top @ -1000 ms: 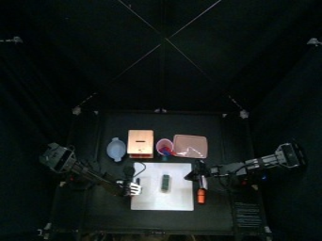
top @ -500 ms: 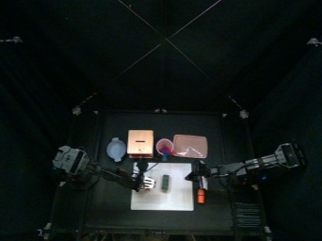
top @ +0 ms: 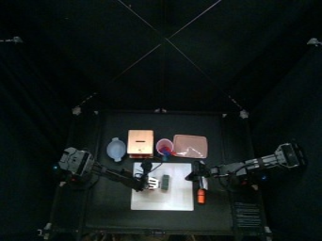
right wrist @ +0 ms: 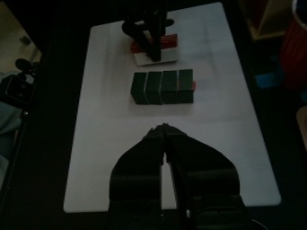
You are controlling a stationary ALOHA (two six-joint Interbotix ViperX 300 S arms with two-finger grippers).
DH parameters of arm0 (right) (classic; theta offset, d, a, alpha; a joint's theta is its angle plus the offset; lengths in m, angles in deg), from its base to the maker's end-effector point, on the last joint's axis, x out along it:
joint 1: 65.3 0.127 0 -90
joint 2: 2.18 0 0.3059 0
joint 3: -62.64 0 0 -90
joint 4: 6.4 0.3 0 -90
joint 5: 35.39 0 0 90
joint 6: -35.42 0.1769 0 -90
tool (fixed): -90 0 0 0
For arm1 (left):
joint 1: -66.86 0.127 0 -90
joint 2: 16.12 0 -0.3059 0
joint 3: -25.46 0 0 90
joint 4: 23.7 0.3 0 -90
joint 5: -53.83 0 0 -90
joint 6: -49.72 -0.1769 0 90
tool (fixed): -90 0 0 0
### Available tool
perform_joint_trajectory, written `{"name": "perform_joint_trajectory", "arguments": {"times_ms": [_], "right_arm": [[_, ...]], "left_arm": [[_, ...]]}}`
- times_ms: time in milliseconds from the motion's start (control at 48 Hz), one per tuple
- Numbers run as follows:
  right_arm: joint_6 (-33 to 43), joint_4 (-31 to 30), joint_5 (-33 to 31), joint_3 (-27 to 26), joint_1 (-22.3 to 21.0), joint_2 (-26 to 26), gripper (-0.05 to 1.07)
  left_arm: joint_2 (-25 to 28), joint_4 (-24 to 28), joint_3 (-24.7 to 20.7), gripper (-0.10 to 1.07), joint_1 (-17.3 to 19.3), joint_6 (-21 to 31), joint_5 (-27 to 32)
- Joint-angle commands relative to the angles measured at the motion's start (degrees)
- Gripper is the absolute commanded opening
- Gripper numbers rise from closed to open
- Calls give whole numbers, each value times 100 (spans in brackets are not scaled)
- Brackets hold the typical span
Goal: Put salmon sushi on cutting board
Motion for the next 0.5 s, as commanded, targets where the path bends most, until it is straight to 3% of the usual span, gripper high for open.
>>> {"name": "perform_joint_trajectory", "arguments": {"times_ms": [0, 333, 479], "right_arm": [[-9, 0, 18, -62, 18, -44, 2], [-9, 0, 18, -53, 53, -44, 2], [-9, 9, 18, -62, 53, -44, 2]], "left_arm": [[-53, 9, -141, 82, 18, -9, -18], [-149, 44, -141, 91, 18, -26, 18], [-404, 369, -70, 91, -79, -53, 229]]}}
